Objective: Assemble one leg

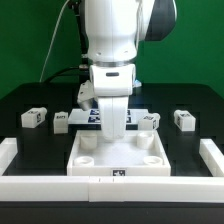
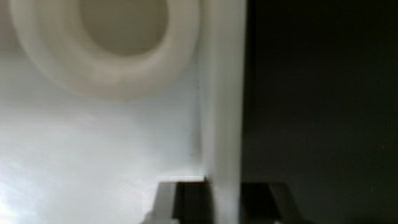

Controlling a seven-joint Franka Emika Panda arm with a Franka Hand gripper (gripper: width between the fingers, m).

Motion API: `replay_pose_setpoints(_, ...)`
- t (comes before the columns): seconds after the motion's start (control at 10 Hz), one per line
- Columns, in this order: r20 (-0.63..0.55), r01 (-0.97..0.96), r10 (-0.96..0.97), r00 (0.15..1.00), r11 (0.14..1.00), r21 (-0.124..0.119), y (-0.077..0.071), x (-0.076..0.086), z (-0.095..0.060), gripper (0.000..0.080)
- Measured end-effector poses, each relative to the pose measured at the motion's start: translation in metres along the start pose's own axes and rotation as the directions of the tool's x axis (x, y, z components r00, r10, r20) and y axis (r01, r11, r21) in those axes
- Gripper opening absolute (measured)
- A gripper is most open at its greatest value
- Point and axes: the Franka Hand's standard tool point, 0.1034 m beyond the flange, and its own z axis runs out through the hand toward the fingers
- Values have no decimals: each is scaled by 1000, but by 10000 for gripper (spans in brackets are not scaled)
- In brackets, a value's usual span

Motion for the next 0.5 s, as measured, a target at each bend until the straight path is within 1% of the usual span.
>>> replay_pose_setpoints(0.2,0,0,0,1000,1000,0,0,0,0,61)
replay_pose_setpoints(0.3,-1,-8,8,1000,1000,-2,0,3,0,61)
replay_pose_setpoints(0.5,-5,-25,25,1000,1000,-13,2,19,0,61)
